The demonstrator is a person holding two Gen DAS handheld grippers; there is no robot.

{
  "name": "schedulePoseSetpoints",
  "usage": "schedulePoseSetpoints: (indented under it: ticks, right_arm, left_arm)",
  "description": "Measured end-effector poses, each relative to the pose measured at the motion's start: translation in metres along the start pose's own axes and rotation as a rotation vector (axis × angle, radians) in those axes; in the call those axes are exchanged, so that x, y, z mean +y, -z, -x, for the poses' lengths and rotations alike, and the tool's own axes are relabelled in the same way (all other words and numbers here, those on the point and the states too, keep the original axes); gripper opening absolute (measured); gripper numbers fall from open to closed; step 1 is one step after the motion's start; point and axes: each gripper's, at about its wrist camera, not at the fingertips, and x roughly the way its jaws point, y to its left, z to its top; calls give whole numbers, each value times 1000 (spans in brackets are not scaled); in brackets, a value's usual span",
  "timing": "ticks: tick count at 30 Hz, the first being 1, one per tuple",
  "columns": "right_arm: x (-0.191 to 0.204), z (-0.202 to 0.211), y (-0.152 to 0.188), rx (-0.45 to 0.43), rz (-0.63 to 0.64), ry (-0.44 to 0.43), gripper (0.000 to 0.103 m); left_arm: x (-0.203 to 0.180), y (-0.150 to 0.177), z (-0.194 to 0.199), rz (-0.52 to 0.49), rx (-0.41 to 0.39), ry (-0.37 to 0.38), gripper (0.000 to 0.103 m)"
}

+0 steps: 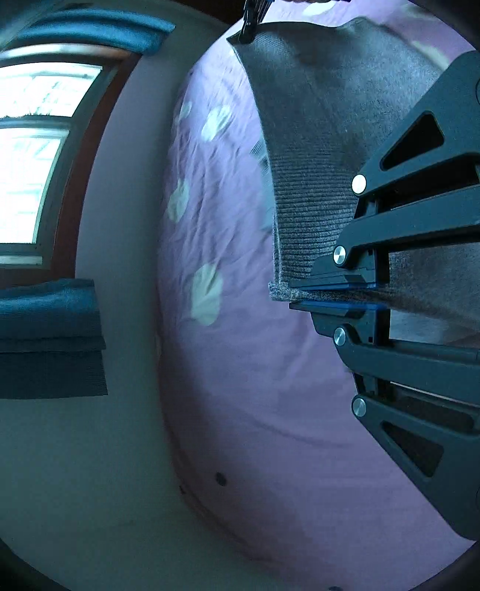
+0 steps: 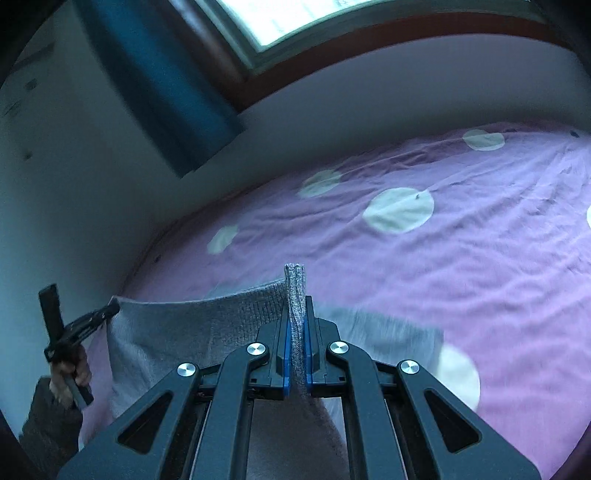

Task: Fold small clothes
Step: 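Lift the ribbed hem with both tools, fold it over the body, open both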

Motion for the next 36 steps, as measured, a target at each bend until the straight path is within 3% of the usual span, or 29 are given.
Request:
schedulePoseSetpoints:
  ticks: [9, 12, 22, 31, 33, 35, 36]
  right_arm:
    - [-55, -97, 2, 140, -127, 126, 4]
    - [-66, -107, 9, 159, -161, 112, 4]
    - [-81, -107, 13, 141, -222, 39, 4]
    - [-81, -101, 10, 143, -224, 45, 4]
    - [-79, -97, 10, 144, -228, 49, 7]
    - [-76, -89, 10, 140, -233, 75, 10]
    - [-75, -86, 10, 136, -236, 79, 16]
  left_arm:
    - [10, 12, -100, 18, 132, -85, 4]
    - [15, 24, -118, 30, 183, -94, 4]
    - [14, 29, -118, 29, 193, -102, 4]
    - [16, 25, -126, 46, 211, -79, 5]
    - [15, 24, -124, 40, 212, -73, 9]
    - [12, 25, -117, 33, 202, -78, 23]
    - [11, 26, -113, 30, 195, -82, 28]
